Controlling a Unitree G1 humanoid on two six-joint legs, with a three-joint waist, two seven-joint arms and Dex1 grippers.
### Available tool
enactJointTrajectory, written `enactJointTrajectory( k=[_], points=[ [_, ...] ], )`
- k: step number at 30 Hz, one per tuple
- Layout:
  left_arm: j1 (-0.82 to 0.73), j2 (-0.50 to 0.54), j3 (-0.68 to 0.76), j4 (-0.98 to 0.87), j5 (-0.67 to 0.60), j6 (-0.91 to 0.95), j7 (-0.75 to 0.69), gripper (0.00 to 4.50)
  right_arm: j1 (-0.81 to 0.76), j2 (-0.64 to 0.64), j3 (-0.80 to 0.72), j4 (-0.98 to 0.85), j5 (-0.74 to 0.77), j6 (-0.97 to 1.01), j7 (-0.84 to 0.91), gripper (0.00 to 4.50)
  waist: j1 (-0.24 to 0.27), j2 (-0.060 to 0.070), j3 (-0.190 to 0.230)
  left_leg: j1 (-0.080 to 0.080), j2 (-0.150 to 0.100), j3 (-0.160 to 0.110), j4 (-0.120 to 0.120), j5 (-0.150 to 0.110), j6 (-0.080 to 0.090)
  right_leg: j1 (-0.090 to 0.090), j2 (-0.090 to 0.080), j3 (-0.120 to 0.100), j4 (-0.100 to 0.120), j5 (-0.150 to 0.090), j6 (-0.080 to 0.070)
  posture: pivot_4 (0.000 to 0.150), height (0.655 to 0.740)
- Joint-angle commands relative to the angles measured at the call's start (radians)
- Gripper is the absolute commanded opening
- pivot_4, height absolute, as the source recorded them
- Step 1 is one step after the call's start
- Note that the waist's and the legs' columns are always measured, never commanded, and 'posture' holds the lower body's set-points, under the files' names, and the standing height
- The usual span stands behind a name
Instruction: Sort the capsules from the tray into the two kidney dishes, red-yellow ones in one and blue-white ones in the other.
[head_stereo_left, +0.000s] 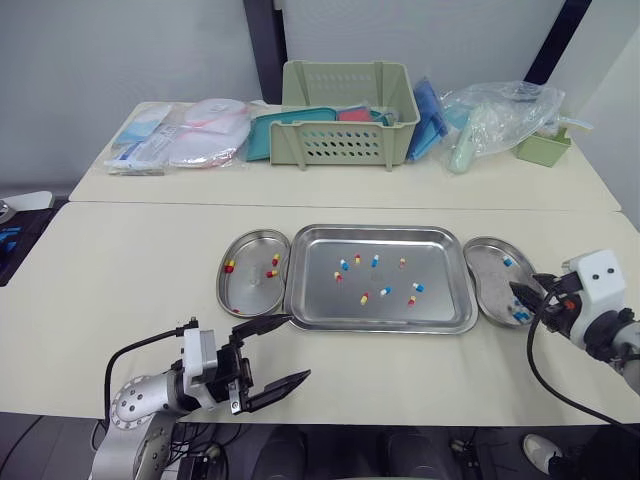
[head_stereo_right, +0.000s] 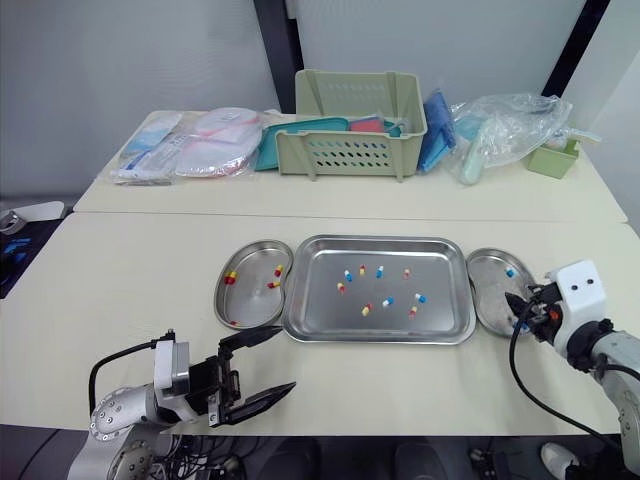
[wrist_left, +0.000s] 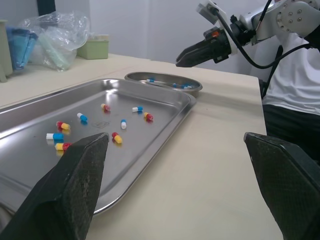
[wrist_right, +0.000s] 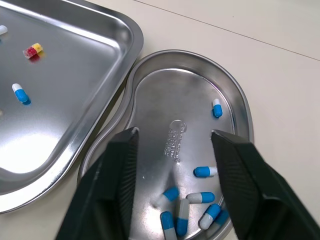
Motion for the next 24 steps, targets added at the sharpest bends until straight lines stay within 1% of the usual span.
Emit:
enactJointTrajectory(
  k=[1,3,4,9,12,15,18,22,24],
  points=[
    [0.012,-0.007,0.002,-0.037,0.0,-0.008,0.028,4.5,-0.012,-0.023,-0.048,-0.023,0.026,-0.002,-0.003,3.59,0.0,0.0,0.0,0.0,0.0,0.0,0.0,0.0,0.0,0.0,0.0,0.0,0.0,0.0,0.0,0.15,0.74],
    [0.016,-0.001,0.008,-0.048,0.008,0.01,0.061,4.5,-0.008,-0.031,-0.061,-0.019,0.033,-0.008,0.002,4.28,0.001,0.0,0.0,0.0,0.0,0.0,0.0,0.0,0.0,0.0,0.0,0.0,0.0,0.0,0.0,0.15,0.74],
    [0.018,0.003,0.013,-0.057,0.009,0.022,0.08,4.5,-0.004,-0.036,-0.065,-0.016,0.03,-0.021,0.007,4.46,0.001,0.0,0.0,0.0,0.0,0.0,0.0,0.0,0.0,0.0,0.0,0.0,0.0,0.0,0.0,0.15,0.74],
    [0.034,0.053,0.07,-0.125,0.022,0.116,0.201,4.5,0.071,-0.086,-0.08,0.007,-0.01,-0.166,0.081,4.46,0.001,0.0,0.0,0.0,0.0,0.0,0.0,0.0,0.0,0.0,0.0,0.0,0.0,0.0,0.0,0.15,0.74],
    [0.045,0.117,0.133,-0.152,0.024,0.218,0.276,4.5,0.135,-0.104,-0.122,0.048,-0.008,-0.33,0.183,4.46,0.001,0.0,0.0,0.0,0.0,0.0,0.0,0.0,0.0,0.0,0.0,0.0,0.0,0.0,0.0,0.15,0.74],
    [0.037,0.178,0.255,-0.098,0.002,0.295,0.335,4.5,0.207,-0.175,-0.17,0.15,-0.022,-0.496,0.34,4.46,0.001,0.0,0.001,0.001,0.0,0.0,0.0,0.0,0.0,0.001,0.0,0.0,0.0,0.0,0.0,0.15,0.74],
    [0.032,0.24,0.37,0.043,0.039,0.313,0.358,4.5,0.234,-0.27,-0.211,0.311,-0.022,-0.597,0.487,4.46,-0.003,0.0,0.001,0.004,0.0,0.001,0.0,0.0,0.0,0.004,0.0,0.0,0.0,0.0,0.0,0.15,0.74],
    [0.044,0.292,0.435,0.199,0.091,0.261,0.319,4.5,0.274,-0.344,-0.237,0.467,-0.032,-0.686,0.613,4.46,-0.003,0.0,0.001,0.004,0.0,0.001,-0.001,0.0,0.0,0.004,0.0,0.0,-0.001,0.0,0.0,0.15,0.74],
    [0.05,0.304,0.453,0.251,0.106,0.235,0.297,4.5,0.287,-0.363,-0.245,0.521,-0.037,-0.714,0.647,4.46,-0.001,0.0,0.001,0.004,0.0,0.001,-0.001,0.0,0.0,0.004,0.0,0.0,-0.002,0.0,0.0,0.15,0.74]
  ],
)
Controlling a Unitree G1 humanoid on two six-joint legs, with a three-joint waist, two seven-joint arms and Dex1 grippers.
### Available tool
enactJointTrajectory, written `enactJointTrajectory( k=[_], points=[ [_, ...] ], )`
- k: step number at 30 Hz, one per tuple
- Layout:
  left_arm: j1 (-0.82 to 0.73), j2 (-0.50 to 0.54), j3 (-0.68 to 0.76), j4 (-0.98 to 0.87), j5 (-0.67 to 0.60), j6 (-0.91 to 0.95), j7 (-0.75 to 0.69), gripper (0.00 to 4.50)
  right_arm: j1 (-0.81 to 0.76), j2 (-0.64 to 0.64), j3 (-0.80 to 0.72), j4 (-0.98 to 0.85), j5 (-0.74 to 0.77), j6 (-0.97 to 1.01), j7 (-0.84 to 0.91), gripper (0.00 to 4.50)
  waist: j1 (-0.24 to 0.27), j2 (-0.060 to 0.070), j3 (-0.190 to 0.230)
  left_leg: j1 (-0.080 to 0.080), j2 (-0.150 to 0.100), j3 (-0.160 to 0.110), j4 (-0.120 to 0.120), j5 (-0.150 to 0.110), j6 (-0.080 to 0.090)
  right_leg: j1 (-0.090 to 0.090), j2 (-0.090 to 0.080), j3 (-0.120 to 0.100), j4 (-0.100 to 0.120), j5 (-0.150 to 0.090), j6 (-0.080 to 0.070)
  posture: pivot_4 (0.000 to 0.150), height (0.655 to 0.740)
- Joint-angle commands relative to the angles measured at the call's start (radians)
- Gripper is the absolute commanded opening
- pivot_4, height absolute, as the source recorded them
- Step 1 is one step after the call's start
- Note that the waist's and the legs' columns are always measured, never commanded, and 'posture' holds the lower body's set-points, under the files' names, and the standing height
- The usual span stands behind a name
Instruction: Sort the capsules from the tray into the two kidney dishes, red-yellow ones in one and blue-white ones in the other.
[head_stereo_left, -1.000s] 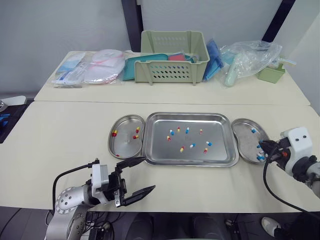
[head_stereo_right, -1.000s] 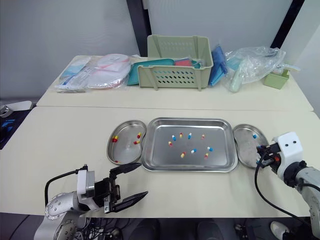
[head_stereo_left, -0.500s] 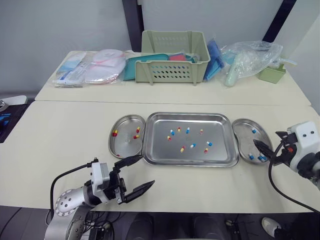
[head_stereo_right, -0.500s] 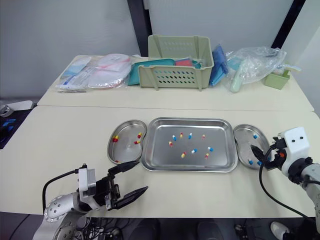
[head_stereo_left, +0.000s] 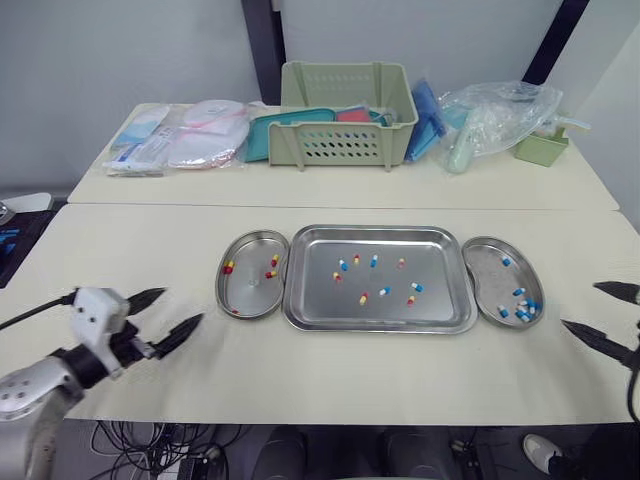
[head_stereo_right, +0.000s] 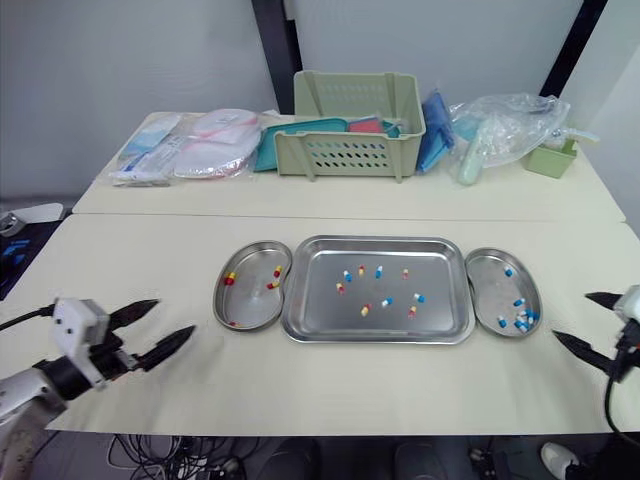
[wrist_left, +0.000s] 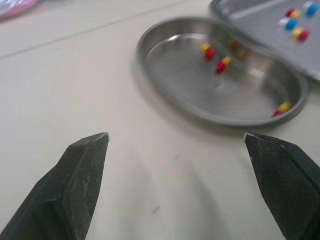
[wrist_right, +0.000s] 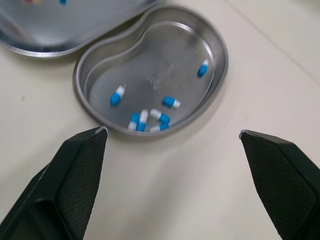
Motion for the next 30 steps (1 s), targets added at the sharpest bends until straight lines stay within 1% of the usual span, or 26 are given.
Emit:
enactJointTrajectory(
  k=[1,5,14,19,24,30],
  points=[
    [0.011,0.026,0.054,0.065,0.02,-0.049,-0.038,4.5,0.015,-0.034,-0.047,0.074,-0.008,-0.061,0.061,4.46,0.001,0.0,0.0,0.0,0.0,0.0,0.0,0.0,0.0,0.0,0.0,0.0,0.0,0.0,0.0,0.15,0.74],
    [0.039,0.048,0.098,0.155,0.022,-0.063,-0.079,4.5,0.032,-0.052,-0.058,0.176,-0.023,-0.1,0.09,4.46,0.001,0.0,0.0,0.0,0.0,0.0,0.0,0.0,0.0,0.0,0.0,0.0,0.0,0.0,0.0,0.15,0.74],
    [0.045,0.042,0.111,0.173,0.026,-0.078,-0.095,4.5,-0.003,-0.035,-0.025,0.155,-0.012,-0.108,0.085,4.46,0.0,0.0,0.0,0.0,0.0,0.0,0.0,0.0,0.0,0.0,0.0,0.0,0.0,0.0,0.0,0.15,0.74],
    [0.074,0.035,0.107,0.124,0.013,-0.056,-0.103,4.5,-0.002,-0.019,-0.015,0.116,-0.001,-0.122,0.097,4.46,0.0,0.0,0.0,0.0,0.0,0.0,0.0,0.0,0.0,0.0,0.0,0.0,0.0,0.0,0.0,0.15,0.74],
    [0.114,0.011,0.1,0.052,-0.001,-0.031,-0.093,4.5,0.043,0.057,0.027,-0.066,0.058,-0.094,0.093,4.46,0.001,0.0,0.0,0.0,0.0,0.0,0.0,0.0,0.0,0.0,0.0,0.0,0.0,0.0,0.0,0.15,0.74],
    [0.172,-0.039,0.1,-0.067,-0.016,0.015,-0.068,4.5,0.037,0.192,0.177,-0.337,0.122,-0.035,-0.02,4.46,0.001,0.0,0.0,0.0,0.001,0.0,0.0,0.0,0.0,0.0,0.0,0.0,0.001,0.0,0.0,0.15,0.74]
  ],
)
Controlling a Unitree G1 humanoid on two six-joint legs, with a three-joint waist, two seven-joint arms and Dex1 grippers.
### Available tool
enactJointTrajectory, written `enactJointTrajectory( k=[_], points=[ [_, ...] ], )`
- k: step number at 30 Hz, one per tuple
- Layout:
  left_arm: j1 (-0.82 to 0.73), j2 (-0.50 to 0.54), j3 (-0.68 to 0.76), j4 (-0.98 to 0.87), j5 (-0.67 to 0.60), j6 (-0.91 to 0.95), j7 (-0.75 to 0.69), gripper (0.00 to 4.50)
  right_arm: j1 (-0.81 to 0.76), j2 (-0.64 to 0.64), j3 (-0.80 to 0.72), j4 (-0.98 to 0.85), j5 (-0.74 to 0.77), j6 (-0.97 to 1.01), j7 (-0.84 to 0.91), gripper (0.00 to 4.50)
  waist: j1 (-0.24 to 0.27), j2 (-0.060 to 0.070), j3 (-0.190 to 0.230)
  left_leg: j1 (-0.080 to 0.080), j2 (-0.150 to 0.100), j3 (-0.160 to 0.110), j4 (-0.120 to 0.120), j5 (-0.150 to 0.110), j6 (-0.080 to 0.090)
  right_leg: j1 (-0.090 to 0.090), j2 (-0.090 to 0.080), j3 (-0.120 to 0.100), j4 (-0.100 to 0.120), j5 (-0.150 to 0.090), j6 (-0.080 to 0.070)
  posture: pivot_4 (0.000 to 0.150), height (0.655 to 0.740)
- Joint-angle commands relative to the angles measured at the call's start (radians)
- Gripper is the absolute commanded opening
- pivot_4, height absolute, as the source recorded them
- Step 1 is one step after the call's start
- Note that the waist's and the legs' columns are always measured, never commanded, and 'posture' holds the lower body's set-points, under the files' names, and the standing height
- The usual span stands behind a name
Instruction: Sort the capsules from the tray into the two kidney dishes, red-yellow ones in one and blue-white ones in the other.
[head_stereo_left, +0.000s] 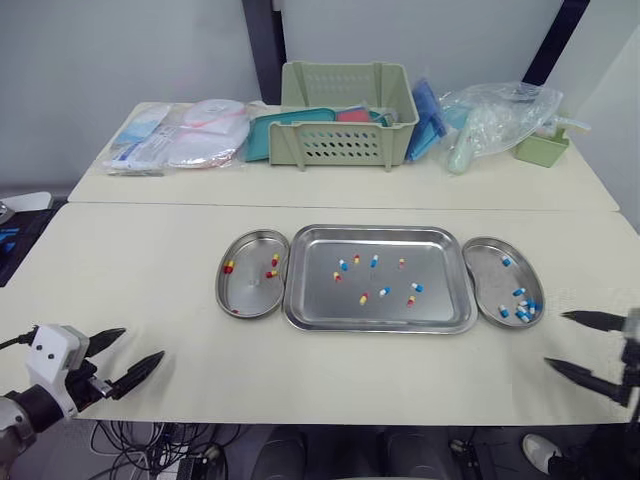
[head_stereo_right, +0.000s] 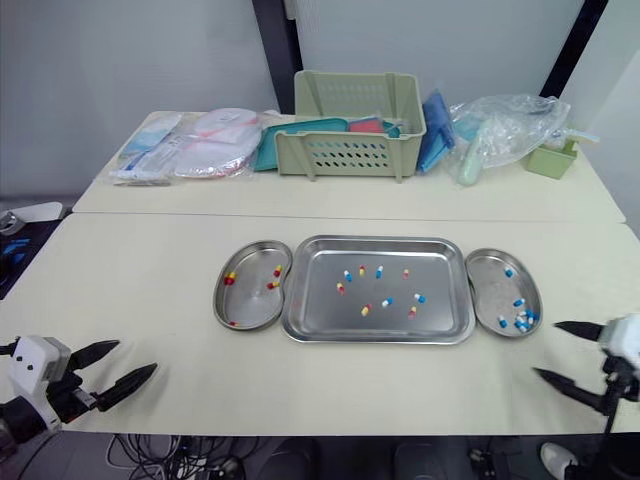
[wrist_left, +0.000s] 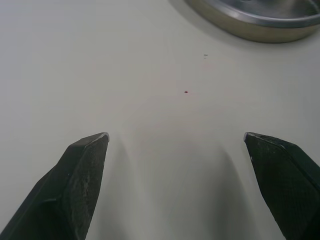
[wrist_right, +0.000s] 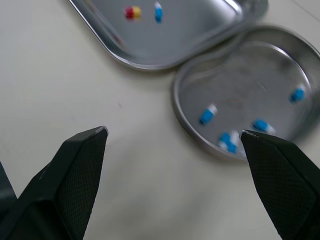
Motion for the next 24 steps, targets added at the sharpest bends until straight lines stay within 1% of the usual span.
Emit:
enactJointTrajectory(
  k=[1,4,8,13,17,19,20,22,24],
  points=[
    [0.039,-0.024,0.025,-0.089,-0.025,0.027,0.019,4.5,-0.017,0.052,0.067,-0.131,0.039,0.025,-0.07,4.46,0.0,0.0,0.0,0.0,0.0,0.0,0.0,0.0,0.0,0.0,0.0,0.0,0.0,0.0,0.0,0.15,0.74],
    [0.074,-0.046,0.028,-0.158,-0.036,0.051,0.03,4.5,-0.046,0.091,0.136,-0.164,0.039,0.036,-0.109,4.46,0.002,-0.001,0.0,0.0,0.0,0.0,0.0,0.0,0.0,0.0,0.0,0.0,0.0,0.0,0.0,0.15,0.74],
    [0.097,-0.053,0.018,-0.28,-0.06,0.09,0.041,4.5,-0.081,0.104,0.187,-0.157,0.036,0.036,-0.134,4.46,0.002,-0.001,-0.001,0.0,0.0,0.0,0.0,0.0,0.0,0.0,0.0,0.0,0.0,0.0,0.0,0.15,0.74],
    [0.009,-0.048,-0.063,-0.476,-0.111,0.207,0.12,4.5,-0.101,0.12,0.23,-0.173,0.046,0.041,-0.166,4.46,0.009,-0.002,-0.001,0.0,0.0,-0.001,0.001,0.0,0.0,0.001,0.0,-0.001,0.0,0.0,0.0,0.15,0.74],
    [-0.144,-0.035,-0.197,-0.556,-0.125,0.36,0.219,4.5,-0.105,0.139,0.262,-0.196,0.042,0.039,-0.2,4.46,0.006,-0.002,-0.001,0.0,0.0,-0.001,0.001,0.0,0.0,0.001,0.0,-0.001,0.0,0.0,0.0,0.15,0.74],
    [-0.273,-0.035,-0.301,-0.547,-0.099,0.43,0.264,4.5,-0.103,0.151,0.279,-0.215,0.038,0.046,-0.227,4.46,0.005,-0.001,-0.001,0.0,-0.001,-0.001,0.001,0.0,0.0,0.001,0.0,-0.001,0.001,0.0,0.0,0.15,0.74],
    [-0.366,-0.057,-0.377,-0.522,-0.069,0.456,0.292,4.5,-0.099,0.159,0.288,-0.227,0.039,0.052,-0.242,4.46,0.005,-0.001,-0.001,0.0,-0.001,-0.001,0.001,0.0,0.0,0.001,0.0,-0.001,0.001,0.0,0.0,0.15,0.74],
    [-0.495,-0.097,-0.479,-0.471,-0.018,0.474,0.33,4.5,-0.093,0.169,0.3,-0.249,0.042,0.066,-0.268,4.46,0.009,-0.001,-0.001,0.0,-0.001,-0.001,0.001,0.0,0.0,0.001,0.0,-0.001,0.001,0.0,0.0,0.15,0.74],
    [-0.583,-0.13,-0.542,-0.424,0.017,0.481,0.345,4.5,-0.089,0.172,0.308,-0.267,0.044,0.078,-0.286,4.46,0.006,-0.002,-0.001,0.0,-0.001,-0.002,0.003,0.0,0.0,0.001,0.0,-0.002,0.001,0.0,0.0,0.15,0.74]
  ],
)
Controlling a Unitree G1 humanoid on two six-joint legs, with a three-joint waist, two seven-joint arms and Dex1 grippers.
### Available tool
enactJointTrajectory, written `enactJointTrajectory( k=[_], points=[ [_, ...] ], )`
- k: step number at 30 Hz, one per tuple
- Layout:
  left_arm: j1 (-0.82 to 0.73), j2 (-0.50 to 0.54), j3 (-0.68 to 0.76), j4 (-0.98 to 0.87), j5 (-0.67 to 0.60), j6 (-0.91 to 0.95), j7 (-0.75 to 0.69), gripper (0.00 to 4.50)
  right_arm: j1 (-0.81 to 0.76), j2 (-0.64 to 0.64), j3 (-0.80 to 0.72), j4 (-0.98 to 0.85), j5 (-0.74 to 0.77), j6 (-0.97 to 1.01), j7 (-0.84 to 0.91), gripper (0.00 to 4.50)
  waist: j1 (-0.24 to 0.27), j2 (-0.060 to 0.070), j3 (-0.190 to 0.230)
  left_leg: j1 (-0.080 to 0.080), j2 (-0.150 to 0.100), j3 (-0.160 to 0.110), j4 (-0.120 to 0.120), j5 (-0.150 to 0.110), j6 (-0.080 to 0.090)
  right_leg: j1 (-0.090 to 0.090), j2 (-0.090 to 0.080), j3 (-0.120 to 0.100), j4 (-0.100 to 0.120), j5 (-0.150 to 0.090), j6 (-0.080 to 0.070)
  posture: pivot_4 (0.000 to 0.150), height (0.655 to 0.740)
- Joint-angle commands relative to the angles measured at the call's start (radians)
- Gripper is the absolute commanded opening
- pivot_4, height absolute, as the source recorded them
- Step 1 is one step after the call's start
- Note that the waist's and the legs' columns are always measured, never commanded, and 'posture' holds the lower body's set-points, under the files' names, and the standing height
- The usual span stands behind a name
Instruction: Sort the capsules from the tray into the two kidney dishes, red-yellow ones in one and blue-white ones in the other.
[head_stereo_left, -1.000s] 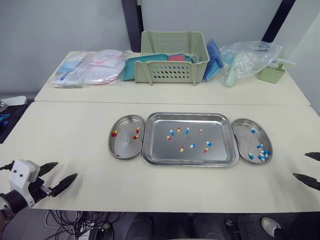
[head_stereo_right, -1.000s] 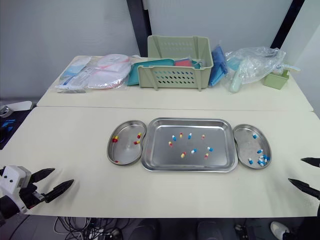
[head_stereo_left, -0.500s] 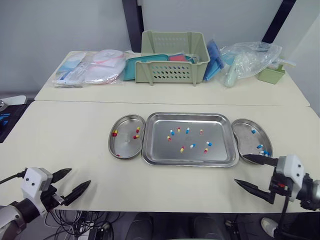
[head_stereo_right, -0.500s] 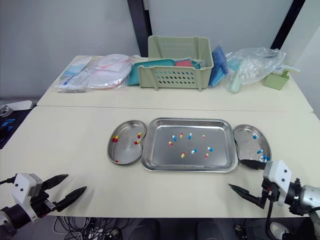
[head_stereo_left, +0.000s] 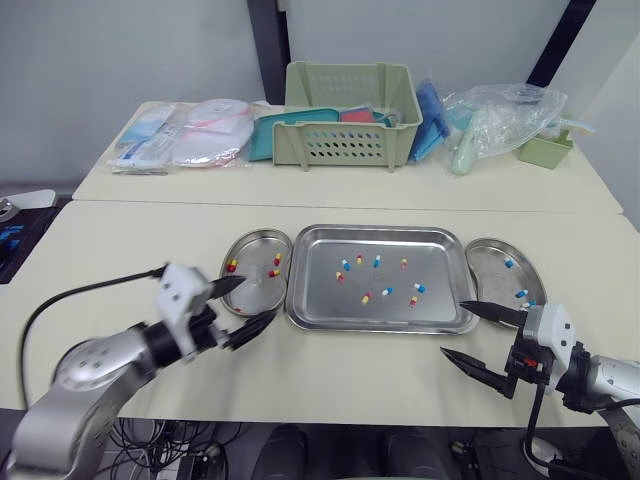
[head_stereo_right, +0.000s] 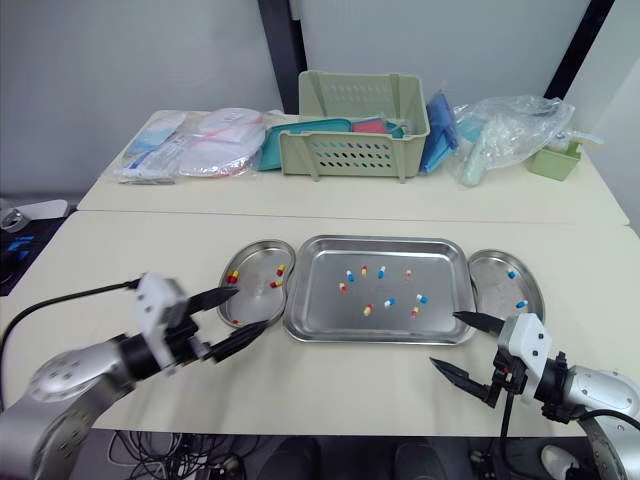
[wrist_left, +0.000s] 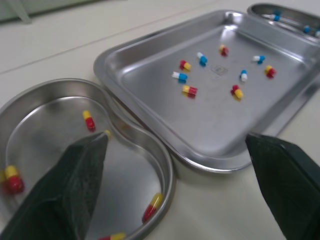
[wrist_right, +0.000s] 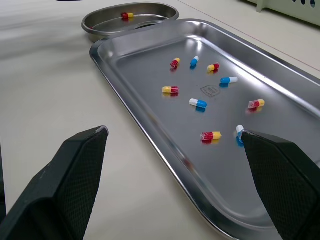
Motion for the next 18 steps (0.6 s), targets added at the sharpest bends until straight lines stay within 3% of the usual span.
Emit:
enactJointTrajectory(
  k=[1,5,7,18],
  points=[
    [-0.109,-0.044,-0.1,0.072,0.068,0.009,0.033,4.5,0.009,0.002,-0.006,-0.055,0.01,0.015,-0.035,4.46,-0.006,0.0,0.0,-0.001,0.0,0.0,0.0,0.0,0.0,0.0,0.0,0.0,-0.001,0.0,0.0,0.15,0.74],
    [-0.24,-0.097,-0.194,0.187,0.13,-0.006,0.022,3.67,0.018,0.004,0.004,-0.084,0.013,0.036,-0.063,4.5,-0.008,0.0,0.0,-0.001,0.0,0.0,-0.001,0.0,0.0,-0.001,0.0,0.0,0.0,0.0,0.0,0.15,0.74],
    [-0.275,-0.11,-0.227,0.225,0.149,-0.002,0.009,3.05,0.022,0.004,0.006,-0.095,0.015,0.043,-0.073,4.5,-0.009,0.0,0.0,0.0,0.0,0.001,-0.001,0.0,0.0,-0.001,0.0,0.001,0.0,0.0,0.0,0.15,0.74],
    [-0.382,-0.164,-0.342,0.415,0.269,-0.04,-0.046,3.05,0.048,0.017,0.023,-0.131,0.014,0.055,-0.121,4.5,-0.005,0.0,0.0,-0.001,0.0,0.0,0.0,0.0,0.0,-0.001,0.0,0.0,0.0,0.0,0.0,0.15,0.74]
  ],
)
